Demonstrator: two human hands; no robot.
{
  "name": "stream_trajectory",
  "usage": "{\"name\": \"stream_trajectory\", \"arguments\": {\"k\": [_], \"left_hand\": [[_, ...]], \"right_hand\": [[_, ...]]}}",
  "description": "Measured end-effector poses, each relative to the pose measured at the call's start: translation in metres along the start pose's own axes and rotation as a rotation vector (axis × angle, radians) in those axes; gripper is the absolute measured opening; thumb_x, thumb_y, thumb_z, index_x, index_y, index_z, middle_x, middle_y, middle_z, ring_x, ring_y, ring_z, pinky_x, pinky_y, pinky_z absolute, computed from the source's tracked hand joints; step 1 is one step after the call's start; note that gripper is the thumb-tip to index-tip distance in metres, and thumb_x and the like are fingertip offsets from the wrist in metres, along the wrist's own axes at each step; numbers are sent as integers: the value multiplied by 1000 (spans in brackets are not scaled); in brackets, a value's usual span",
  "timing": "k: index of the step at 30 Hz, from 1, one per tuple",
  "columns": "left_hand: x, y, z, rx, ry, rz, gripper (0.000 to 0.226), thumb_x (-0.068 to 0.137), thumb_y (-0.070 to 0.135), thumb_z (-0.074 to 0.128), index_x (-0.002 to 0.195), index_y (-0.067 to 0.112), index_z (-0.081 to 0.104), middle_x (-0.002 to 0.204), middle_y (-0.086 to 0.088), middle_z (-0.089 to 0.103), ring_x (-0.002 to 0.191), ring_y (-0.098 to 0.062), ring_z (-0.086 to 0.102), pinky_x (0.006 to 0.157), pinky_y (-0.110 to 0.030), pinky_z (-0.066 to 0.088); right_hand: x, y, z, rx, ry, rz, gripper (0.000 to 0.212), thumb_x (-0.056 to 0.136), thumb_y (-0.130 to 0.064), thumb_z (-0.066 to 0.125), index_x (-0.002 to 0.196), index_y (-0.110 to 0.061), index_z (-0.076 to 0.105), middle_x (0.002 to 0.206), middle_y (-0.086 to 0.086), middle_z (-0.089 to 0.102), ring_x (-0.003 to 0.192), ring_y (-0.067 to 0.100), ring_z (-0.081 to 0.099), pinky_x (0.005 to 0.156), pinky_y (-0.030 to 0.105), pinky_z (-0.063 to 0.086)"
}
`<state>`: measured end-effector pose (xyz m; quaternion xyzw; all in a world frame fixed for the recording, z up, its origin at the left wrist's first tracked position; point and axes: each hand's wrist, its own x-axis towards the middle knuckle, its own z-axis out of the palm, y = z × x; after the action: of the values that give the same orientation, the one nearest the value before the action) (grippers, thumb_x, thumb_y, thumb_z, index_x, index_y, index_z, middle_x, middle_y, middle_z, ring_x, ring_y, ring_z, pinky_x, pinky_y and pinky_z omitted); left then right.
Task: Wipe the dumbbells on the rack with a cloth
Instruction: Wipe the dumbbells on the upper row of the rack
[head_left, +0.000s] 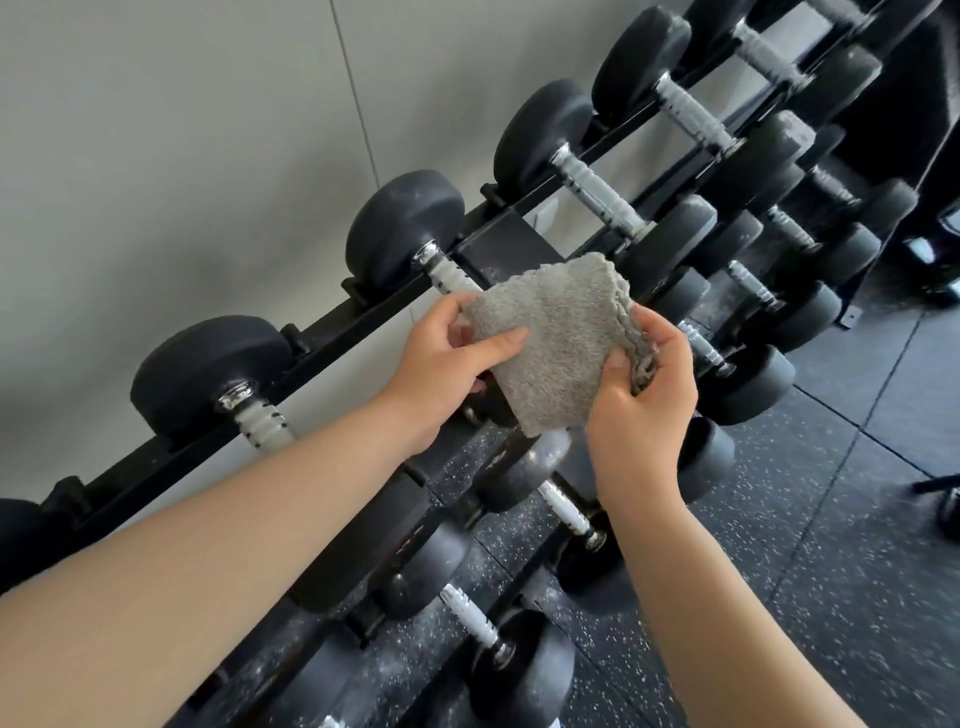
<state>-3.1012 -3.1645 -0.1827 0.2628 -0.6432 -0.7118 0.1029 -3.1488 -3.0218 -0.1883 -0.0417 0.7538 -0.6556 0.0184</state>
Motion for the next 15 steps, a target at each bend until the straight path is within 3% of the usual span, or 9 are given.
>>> {"name": "stream_trajectory", "arguments": {"k": [2, 4, 6, 7, 9, 11, 13, 15], "left_hand": [[6, -2, 6, 73, -32, 16, 21, 83, 18, 73, 99, 19, 60, 92, 2, 69, 75, -2, 66, 55, -11, 47], [11, -6, 9, 121, -37, 34, 21, 81, 21, 75, 97, 16, 62, 94, -2, 72, 84, -10, 69, 67, -20, 54], [14, -7, 9, 124, -30, 41, 26, 78, 23, 78, 98, 13, 64, 95, -3, 73, 90, -17, 70, 79, -32, 58], [15, -7, 8, 128, -34, 49, 28, 77, 25, 79, 98, 13, 64, 93, -1, 73, 88, -17, 70, 80, -32, 57], [18, -8, 5, 177, -44, 89, 27, 78, 29, 77, 96, 15, 63, 80, 8, 70, 76, -3, 65, 72, -19, 52], [24, -13, -1, 286, 29, 147, 19, 83, 35, 71, 95, 23, 61, 77, 14, 60, 72, 7, 53, 69, -11, 44], [36, -20, -10, 361, 149, 226, 8, 90, 36, 63, 96, 32, 59, 91, 15, 54, 92, 1, 51, 83, -18, 43], [51, -24, -17, 538, 206, 363, 14, 93, 36, 53, 104, 32, 60, 103, 14, 49, 107, -10, 44, 94, -30, 38]], "right_hand": [[7, 5, -2, -80, 31, 8, 40, 99, 0, 45, 125, -30, 51, 120, -18, 49, 105, -12, 49, 91, 13, 45], [10, 9, 3, -225, 62, 24, 53, 97, 5, 42, 139, -28, 44, 134, -10, 38, 114, -17, 35, 103, 10, 32], [6, 11, 14, -371, 129, -81, 59, 96, -1, 41, 149, -25, 33, 151, 2, 25, 133, 4, 25, 115, 25, 14], [4, 11, 21, -400, 133, -171, 58, 97, -8, 40, 152, -23, 29, 156, 6, 21, 139, 10, 19, 116, 30, 7], [0, 13, 38, -421, 30, -241, 54, 101, -25, 36, 154, -22, 26, 161, 7, 18, 147, 14, 11, 117, 29, 1], [0, 19, 55, -446, -36, -198, 52, 102, -40, 31, 151, -23, 34, 161, 8, 21, 150, 21, 10, 122, 38, 6], [2, 27, 65, -491, 20, -243, 51, 99, -46, 37, 141, -20, 52, 155, 9, 36, 147, 31, 20, 119, 50, 20], [4, 36, 70, -518, 96, -306, 49, 95, -48, 49, 132, -18, 61, 149, 8, 45, 144, 34, 28, 115, 51, 29]]}}
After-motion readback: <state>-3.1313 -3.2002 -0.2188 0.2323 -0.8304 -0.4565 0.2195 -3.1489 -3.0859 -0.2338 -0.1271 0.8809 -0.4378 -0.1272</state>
